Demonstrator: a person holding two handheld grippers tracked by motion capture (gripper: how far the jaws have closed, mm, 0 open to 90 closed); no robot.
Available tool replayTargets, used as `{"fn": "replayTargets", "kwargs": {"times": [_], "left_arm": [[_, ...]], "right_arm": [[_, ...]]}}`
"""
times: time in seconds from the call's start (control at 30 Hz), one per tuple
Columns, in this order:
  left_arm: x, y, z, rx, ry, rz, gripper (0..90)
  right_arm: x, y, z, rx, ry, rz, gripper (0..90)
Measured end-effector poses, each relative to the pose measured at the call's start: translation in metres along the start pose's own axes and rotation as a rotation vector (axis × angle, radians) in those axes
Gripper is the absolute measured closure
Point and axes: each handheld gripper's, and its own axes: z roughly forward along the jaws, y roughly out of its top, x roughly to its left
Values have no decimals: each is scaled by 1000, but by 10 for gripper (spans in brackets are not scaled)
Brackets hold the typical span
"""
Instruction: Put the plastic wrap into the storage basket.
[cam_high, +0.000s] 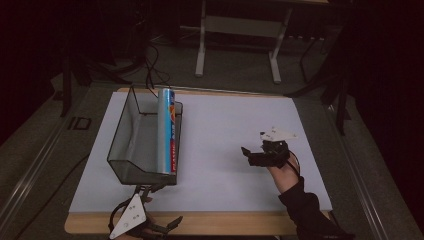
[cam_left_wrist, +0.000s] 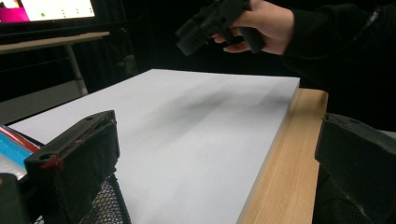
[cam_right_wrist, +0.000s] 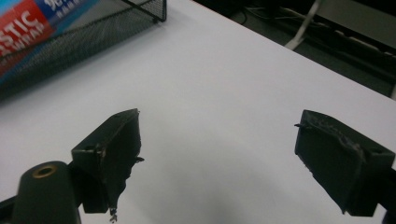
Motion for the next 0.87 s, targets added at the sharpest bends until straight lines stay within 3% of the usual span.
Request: {"fn": "replayTargets", "kwargs": {"times": [0.27,0.47,0.87], "left_arm": [[0,0,1,6,-1,2,4],[-1,0,1,9,-5,4,4],[0,-1,1,11,-7,5,4]], "right_arm": [[-1,-32,-12,3,-11,34,143],[0,-48,-6,13,-4,37,143],[-3,-57,3,37,1,30,144]]}}
